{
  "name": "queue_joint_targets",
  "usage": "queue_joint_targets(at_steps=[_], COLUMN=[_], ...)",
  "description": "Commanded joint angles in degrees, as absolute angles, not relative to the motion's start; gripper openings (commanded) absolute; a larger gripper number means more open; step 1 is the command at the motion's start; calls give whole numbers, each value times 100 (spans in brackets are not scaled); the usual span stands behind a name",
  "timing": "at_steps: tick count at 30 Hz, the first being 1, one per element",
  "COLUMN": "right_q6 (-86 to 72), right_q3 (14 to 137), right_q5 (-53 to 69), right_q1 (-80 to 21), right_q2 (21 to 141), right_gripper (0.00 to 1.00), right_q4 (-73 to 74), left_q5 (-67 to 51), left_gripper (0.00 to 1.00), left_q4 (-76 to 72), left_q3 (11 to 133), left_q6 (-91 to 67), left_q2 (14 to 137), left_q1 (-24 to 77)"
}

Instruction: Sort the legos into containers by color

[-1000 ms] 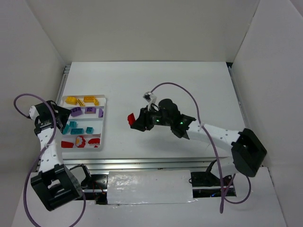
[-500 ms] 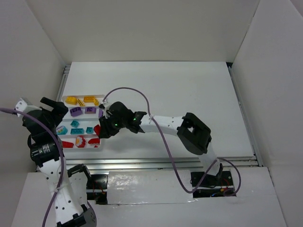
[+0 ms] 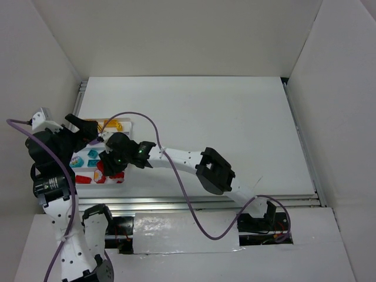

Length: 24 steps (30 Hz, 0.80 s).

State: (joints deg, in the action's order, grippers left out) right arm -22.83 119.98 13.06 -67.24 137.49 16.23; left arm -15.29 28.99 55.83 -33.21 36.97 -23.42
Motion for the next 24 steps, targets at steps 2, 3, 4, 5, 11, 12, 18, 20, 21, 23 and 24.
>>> queue_joint_targets(at_steps=[2, 3, 4, 5, 11, 12, 18, 20, 21, 23, 24], right_q6=[-2109, -2127, -2127, -2136, -2153, -2136, -2039, -2048, -2048, -2039, -2039], right_q3=[12515, 12524, 12524, 12551, 12691, 12718, 12613, 12175, 11825, 11550, 11410], right_q5=[949, 941, 958, 958, 993, 984, 783, 712, 686, 616, 546], right_q1=[-6724, -6724, -6724, -6724, -6741, -6767, -6820, -6812, -6812, -6794, -6803], right_q2=[13992, 14010, 14045, 14054, 14168, 14177, 13914, 13589, 13327, 13097, 12843], right_gripper=[30, 33, 36, 41, 60, 64, 86, 86, 86, 86, 85], right_q4=[1969, 1960, 1943, 1934, 1907, 1933, 1846, 1645, 1400, 1257, 1126], left_q5=[-1250, -1135, -986, -723, -641, -668, -554, -510, -431, -352, -308], left_gripper=[100, 99, 99, 100, 99, 99, 99, 99, 100, 100, 100], left_q4=[3250, 3356, 3462, 3567, 3665, 3648, 3726, 3727, 3727, 3770, 3788], left_q3=[6213, 6405, 6486, 6582, 6741, 6724, 6811, 6812, 6803, 6820, 6829], left_q6=[-3208, -3225, -3260, -3278, -3296, -3278, -3261, -3278, -3287, -3322, -3331], left_q2=[3840, 3867, 3911, 3998, 4131, 4131, 4157, 4192, 4192, 4210, 4201], left_q1=[-2250, -2241, -2224, -2224, -2206, -2206, -2189, -2188, -2188, -2197, -2189])
